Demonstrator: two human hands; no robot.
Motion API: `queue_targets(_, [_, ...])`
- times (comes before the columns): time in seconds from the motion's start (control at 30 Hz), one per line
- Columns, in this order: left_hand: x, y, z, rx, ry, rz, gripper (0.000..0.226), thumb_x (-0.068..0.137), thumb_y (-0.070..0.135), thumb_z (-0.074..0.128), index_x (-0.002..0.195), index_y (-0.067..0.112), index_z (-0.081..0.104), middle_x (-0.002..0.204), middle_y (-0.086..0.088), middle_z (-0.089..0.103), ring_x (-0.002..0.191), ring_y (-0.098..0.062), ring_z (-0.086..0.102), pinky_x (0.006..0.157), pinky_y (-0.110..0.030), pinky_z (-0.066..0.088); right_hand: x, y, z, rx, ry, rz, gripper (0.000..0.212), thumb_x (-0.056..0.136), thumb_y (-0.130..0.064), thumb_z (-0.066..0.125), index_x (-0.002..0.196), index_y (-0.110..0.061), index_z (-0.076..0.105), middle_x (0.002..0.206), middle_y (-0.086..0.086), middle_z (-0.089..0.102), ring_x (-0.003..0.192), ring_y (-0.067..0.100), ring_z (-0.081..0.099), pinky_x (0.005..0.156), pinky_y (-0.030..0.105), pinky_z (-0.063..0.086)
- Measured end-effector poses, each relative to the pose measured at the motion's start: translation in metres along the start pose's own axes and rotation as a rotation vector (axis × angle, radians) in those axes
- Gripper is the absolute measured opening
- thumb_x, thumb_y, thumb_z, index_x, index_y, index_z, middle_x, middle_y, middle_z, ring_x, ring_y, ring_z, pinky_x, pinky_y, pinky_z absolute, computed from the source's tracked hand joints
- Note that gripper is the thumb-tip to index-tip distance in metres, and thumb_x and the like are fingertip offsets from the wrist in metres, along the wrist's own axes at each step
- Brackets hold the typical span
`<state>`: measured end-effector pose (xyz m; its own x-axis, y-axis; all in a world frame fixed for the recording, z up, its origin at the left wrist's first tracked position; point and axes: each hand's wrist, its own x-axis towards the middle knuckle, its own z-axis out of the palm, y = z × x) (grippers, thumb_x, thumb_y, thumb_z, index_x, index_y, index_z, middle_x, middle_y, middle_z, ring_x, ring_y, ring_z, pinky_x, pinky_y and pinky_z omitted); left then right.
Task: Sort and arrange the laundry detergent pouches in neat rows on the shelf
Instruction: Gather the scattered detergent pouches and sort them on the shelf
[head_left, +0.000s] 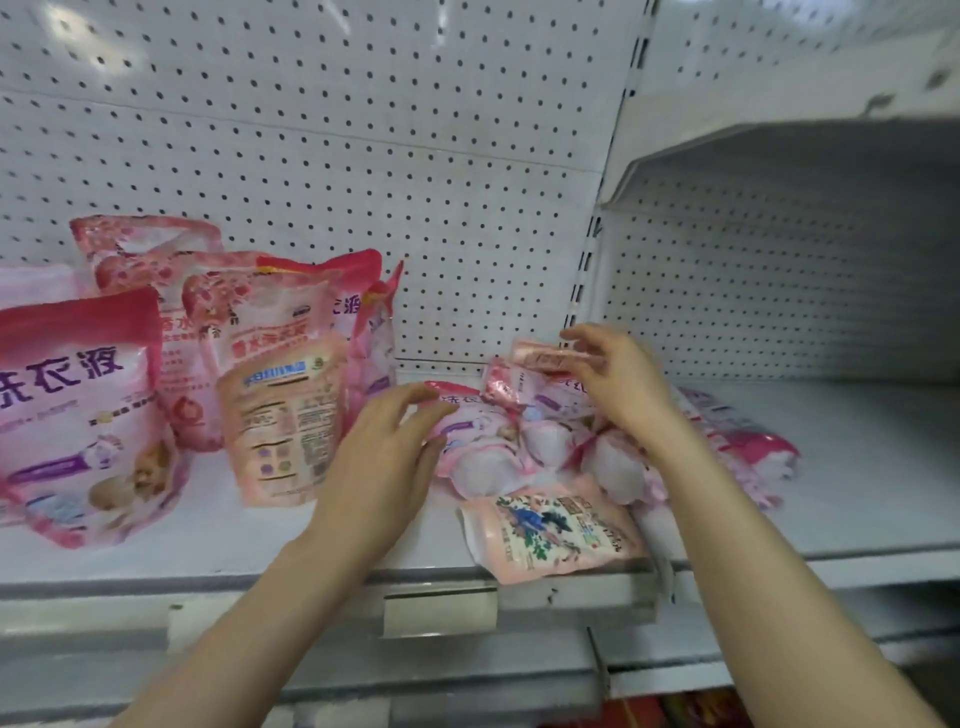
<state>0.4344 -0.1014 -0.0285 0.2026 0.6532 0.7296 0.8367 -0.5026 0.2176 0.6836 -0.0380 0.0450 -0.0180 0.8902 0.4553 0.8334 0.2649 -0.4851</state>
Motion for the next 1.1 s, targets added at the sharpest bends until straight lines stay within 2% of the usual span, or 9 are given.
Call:
queue_targets(0.1, [0.012,0.019,0.015,-0.106,-0.13,-0.043,0.026,0.092,0.027,0.062,0.116,0.02,0.069,0.118,0.002,0.064,0.106,-0.019,0.061,0.086,-0.034,0.051,-0.002,0.047,-0.026,-0.239,-0.039,0.148,0.04,0.097,-0.022,0.056,0.137,-0.021,0.053,0.127,0.008,0.066,0.113,0.03,0.062,0.093,0.038,0.047])
queue_targets(0.2, [0.026,0.049,0.026,-0.185,-0.252,0.004,0.028,0.096,0.038,0.054,0.115,0.025,0.069,0.114,0.01,0.065,0.1,-0.01,0.061,0.083,-0.031,0.051,0.004,0.089,-0.048,-0.39,-0.265,0.287,0.043,0.098,-0.038,0.051,0.137,-0.019,0.05,0.134,0.011,0.06,0.116,0.032,0.059,0.093,0.037,0.047])
queue_targets(0.37, [0.04,0.094,0.05,-0.158,-0.48,0.037,0.032,0.095,0.044,0.052,0.119,0.028,0.065,0.122,0.01,0.064,0.112,-0.011,0.057,0.092,-0.027,0.043,-0.005,0.118,-0.064,-0.29,-0.563,0.191,0.048,0.096,-0.047,0.054,0.139,-0.024,0.054,0.141,0.001,0.056,0.123,0.022,0.055,0.102,0.032,0.042])
queue_targets(0.5, [0.036,0.112,0.068,-0.043,-0.647,-0.044,0.044,0.089,0.051,0.056,0.124,0.026,0.063,0.125,0.006,0.064,0.113,-0.016,0.058,0.095,-0.032,0.045,-0.01,0.127,-0.067,-0.248,-0.567,0.14,0.059,0.092,-0.057,0.053,0.144,-0.029,0.047,0.142,-0.003,0.054,0.116,0.018,0.055,0.088,0.024,0.038])
queue_targets(0.63, [0.033,0.134,0.083,0.186,-0.71,-0.076,0.033,0.091,0.046,0.051,0.097,0.014,0.059,0.101,-0.007,0.067,0.099,-0.027,0.059,0.079,-0.036,0.049,-0.007,0.126,-0.06,-0.279,-0.527,0.115,0.069,0.091,-0.067,0.045,0.146,-0.026,0.042,0.143,0.0,0.054,0.122,0.023,0.056,0.089,0.028,0.041])
queue_targets(0.73, [0.039,0.148,0.089,0.33,-0.717,-0.099,0.03,0.096,0.037,0.051,0.108,0.01,0.056,0.11,-0.014,0.065,0.106,-0.032,0.056,0.078,-0.035,0.041,0.003,0.127,-0.056,-0.297,-0.47,0.179,0.06,0.096,-0.058,0.046,0.141,-0.019,0.044,0.134,0.007,0.06,0.113,0.026,0.06,0.078,0.027,0.037])
queue_targets(0.87, [0.043,0.147,0.094,0.331,-0.741,-0.151,0.033,0.092,0.035,0.059,0.113,0.01,0.055,0.115,-0.012,0.061,0.108,-0.03,0.054,0.087,-0.038,0.044,0.015,0.138,-0.058,0.128,-0.398,0.35,0.063,0.083,-0.029,0.076,0.137,-0.012,0.047,0.12,0.007,0.064,0.096,0.024,0.065,0.08,0.031,0.049])
queue_targets(0.97, [0.045,0.146,0.093,0.282,-0.76,-0.166,0.037,0.087,0.033,0.066,0.115,0.011,0.056,0.115,-0.01,0.059,0.107,-0.028,0.055,0.087,-0.036,0.045,0.016,0.146,-0.069,0.403,-0.327,0.459,0.059,0.072,-0.008,0.084,0.125,-0.011,0.057,0.104,0.007,0.071,0.084,0.025,0.072,0.078,0.042,0.06])
queue_targets(1.1, [0.05,0.143,0.085,0.126,-0.734,-0.165,0.016,0.083,0.029,0.07,0.082,0.018,0.058,0.087,0.003,0.06,0.081,-0.017,0.056,0.064,-0.029,0.041,0.001,0.148,-0.103,0.61,-0.178,0.451,0.029,0.08,-0.009,0.078,0.105,-0.012,0.065,0.094,0.008,0.075,0.074,0.02,0.075,0.06,0.032,0.06])
